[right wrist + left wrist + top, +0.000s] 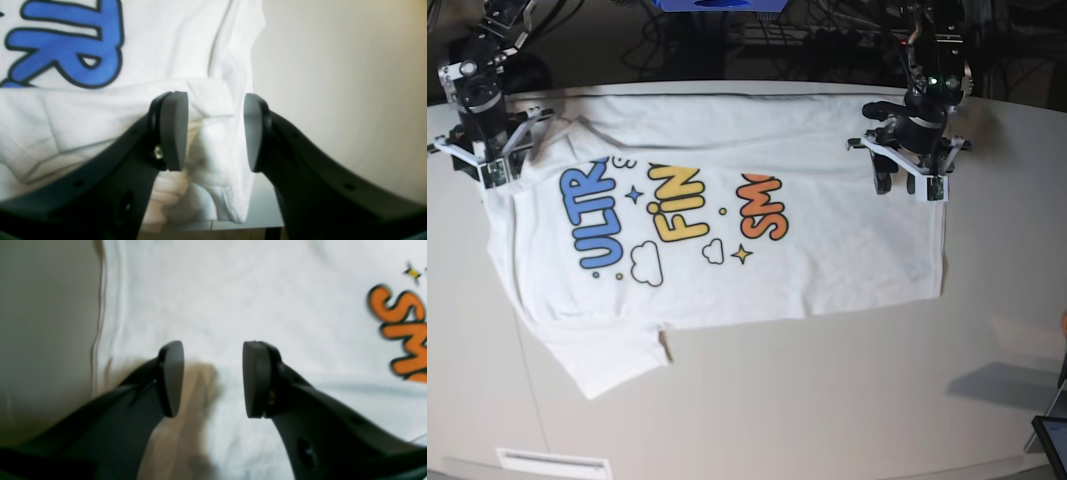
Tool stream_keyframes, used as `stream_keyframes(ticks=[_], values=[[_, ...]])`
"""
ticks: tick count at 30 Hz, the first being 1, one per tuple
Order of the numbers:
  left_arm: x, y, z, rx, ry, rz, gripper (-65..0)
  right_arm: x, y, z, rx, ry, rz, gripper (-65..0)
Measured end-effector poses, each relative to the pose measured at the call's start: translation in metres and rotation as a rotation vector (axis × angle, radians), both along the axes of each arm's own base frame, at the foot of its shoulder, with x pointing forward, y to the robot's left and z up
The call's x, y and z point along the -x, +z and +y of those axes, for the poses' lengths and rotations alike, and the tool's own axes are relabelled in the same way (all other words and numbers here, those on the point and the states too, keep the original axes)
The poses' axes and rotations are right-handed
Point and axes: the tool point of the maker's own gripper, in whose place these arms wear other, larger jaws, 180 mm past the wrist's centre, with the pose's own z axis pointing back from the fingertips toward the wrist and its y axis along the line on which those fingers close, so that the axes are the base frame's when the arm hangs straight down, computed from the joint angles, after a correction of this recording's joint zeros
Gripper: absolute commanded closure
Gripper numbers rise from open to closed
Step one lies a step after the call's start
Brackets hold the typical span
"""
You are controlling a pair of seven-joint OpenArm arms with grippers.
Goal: Fold the T-shirt properly
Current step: 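Move the right gripper along the folded edge toward its corner and regrasp, then hold the folded edge with both grippers and tug it straight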
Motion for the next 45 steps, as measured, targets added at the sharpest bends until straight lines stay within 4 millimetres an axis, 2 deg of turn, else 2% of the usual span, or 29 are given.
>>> stream_keyframes(ticks=[3, 4, 7, 8, 9, 11, 12, 19, 24, 26, 29, 39, 45], values=[[0.005, -0.002, 0.002, -0.003, 0.004, 0.011, -27.2, 0.004, -0.01, -0.001, -0.012, -0.01, 0.035, -25.7], [0.008, -0.004, 0.003, -0.005, 0.003, 0.017, -27.2, 0.004, -0.01, 0.0, -0.012, -0.01, 0.036, -22.6], [0.019, -0.008, 0.004, -0.01, 0.001, 0.041, -26.7, 0.002, -0.009, 0.001, -0.016, -0.004, 0.027, -1.9], [0.022, -0.01, 0.004, -0.011, 0.002, 0.048, -25.2, 0.002, -0.009, 0.001, -0.016, -0.004, 0.027, 0.0], [0.023, -0.01, 0.004, -0.01, 0.001, 0.045, -21.0, 0.002, -0.009, 0.001, -0.015, -0.004, 0.028, -1.3], [0.018, -0.003, 0.004, -0.014, -0.003, -0.011, -7.1, 0.002, -0.009, 0.001, -0.016, -0.005, 0.028, -2.0], [0.017, 0.002, 0.004, -0.017, -0.005, -0.045, -5.7, 0.002, -0.009, 0.001, -0.016, -0.005, 0.028, -1.6], [0.024, 0.005, 0.003, -0.018, -0.007, -0.13, -5.7, 0.003, -0.012, 0.002, -0.022, -0.007, 0.032, -0.9], [0.037, -0.031, 0.012, -0.011, 0.025, -0.044, -5.7, 0.009, -0.027, 0.003, -0.047, -0.014, 0.071, -0.9], [0.037, -0.036, 0.016, -0.01, 0.031, -0.049, -5.7, 0.011, -0.034, 0.004, -0.063, -0.016, 0.084, -0.9], [0.032, -0.038, 0.022, -0.014, 0.041, -0.063, -5.7, 0.017, -0.044, 0.004, -0.075, -0.025, 0.115, -0.9], [0.023, -0.035, 0.036, -0.056, 0.004, -0.056, -5.7, 0.028, -0.052, 0.002, -0.073, -0.048, 0.179, -0.9], [0.012, -0.032, 0.044, -0.079, 0.001, -0.053, -5.7, 0.033, -0.055, 0.006, -0.085, -0.044, 0.182, -0.9]])
